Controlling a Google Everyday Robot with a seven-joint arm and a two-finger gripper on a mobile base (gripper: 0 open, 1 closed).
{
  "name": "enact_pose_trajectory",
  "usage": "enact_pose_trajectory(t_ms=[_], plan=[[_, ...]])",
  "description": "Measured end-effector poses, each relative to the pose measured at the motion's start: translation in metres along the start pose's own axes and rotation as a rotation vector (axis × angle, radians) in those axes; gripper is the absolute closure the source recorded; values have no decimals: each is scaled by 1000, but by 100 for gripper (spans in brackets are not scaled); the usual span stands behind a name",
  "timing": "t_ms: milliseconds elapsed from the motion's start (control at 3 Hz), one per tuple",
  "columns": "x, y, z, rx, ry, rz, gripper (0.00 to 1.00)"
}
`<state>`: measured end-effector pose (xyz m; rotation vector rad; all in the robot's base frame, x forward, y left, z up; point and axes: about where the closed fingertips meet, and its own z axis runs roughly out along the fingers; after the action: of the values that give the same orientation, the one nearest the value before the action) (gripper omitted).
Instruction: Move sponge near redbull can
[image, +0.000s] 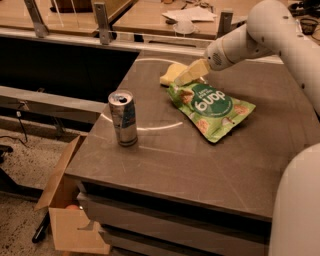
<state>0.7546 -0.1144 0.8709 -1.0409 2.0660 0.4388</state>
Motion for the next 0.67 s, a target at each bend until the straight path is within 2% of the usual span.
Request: enact_pose_trajectory(t_ms=[333,667], plan=[[-21,-14,-4,11,-20,-1,0],[-34,-18,-7,6,-14,-23,0]])
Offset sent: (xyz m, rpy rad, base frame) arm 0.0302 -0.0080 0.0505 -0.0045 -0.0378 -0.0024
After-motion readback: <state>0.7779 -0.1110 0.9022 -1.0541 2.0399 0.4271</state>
